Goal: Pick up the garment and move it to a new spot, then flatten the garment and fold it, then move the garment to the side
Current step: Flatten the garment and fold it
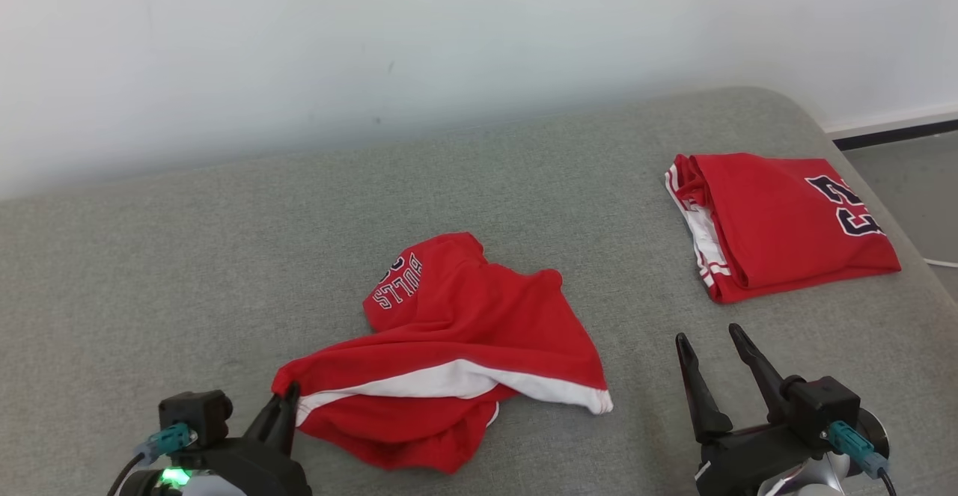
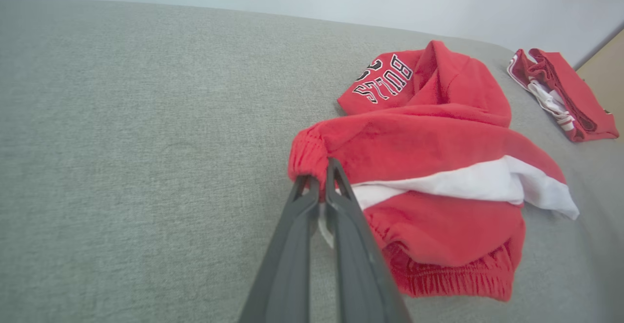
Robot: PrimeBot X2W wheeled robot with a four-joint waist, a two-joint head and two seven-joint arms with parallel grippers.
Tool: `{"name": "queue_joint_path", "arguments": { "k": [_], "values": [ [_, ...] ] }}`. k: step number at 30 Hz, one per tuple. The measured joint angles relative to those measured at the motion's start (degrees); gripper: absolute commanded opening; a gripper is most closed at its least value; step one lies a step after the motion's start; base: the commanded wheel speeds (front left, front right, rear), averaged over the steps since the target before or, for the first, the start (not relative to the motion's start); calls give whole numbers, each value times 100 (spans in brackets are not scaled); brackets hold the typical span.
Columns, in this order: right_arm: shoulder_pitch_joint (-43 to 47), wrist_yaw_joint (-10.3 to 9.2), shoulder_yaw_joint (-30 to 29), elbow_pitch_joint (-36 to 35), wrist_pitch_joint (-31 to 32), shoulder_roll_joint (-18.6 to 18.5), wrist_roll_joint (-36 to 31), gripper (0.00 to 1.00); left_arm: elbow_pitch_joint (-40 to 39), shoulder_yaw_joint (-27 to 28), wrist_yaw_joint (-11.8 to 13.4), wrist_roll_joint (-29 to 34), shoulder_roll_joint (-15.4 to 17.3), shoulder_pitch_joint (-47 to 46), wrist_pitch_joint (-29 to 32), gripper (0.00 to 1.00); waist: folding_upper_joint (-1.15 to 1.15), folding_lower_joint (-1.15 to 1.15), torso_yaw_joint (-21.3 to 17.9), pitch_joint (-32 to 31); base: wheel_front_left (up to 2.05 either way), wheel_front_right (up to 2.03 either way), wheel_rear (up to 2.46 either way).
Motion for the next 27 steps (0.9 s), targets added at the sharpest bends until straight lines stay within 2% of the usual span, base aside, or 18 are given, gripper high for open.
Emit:
{"name": "queue_joint_path", "arguments": {
  "k": [9, 10, 11, 18, 22, 25, 27],
  "values": [
    [-80, 0, 108, 22, 8, 2, 2, 100, 222, 134, 185, -3, 9, -13, -107, 0, 0, 0, -27, 12, 0, 0, 0],
    [-80, 0, 100, 26, 8, -12, 3, 100, 216, 148, 207, -19, 1, -11, -135, 76, 0, 0, -41, 10, 0, 0, 0],
    [-77, 0, 92, 30, 8, -26, 9, 100, 203, 172, 226, -20, -7, -4, -198, 100, 0, 0, -54, 6, 0, 0, 0],
    [-24, 0, -52, -1, 8, -125, 9, 100, -56, 506, 377, -21, -73, 350, -772, 100, 0, 0, -86, -83, 0, 0, 0],
    [44, 0, -188, -70, 24, -178, -8, 100, -417, 990, 407, 111, -181, 848, -910, 100, 0, 0, 9, -166, 0, 0, 0],
    [54, 0, -269, -108, 32, -203, -25, 100, -838, 1541, 398, 502, -346, 1083, -922, 100, 0, 0, 111, -216, 0, 0, 0],
    [61, 0, -289, -118, 48, -243, -27, 100, -1090, 1871, 292, 795, -503, 1308, -927, 100, 0, 0, 192, -254, 0, 0, 0]
  ]
}}
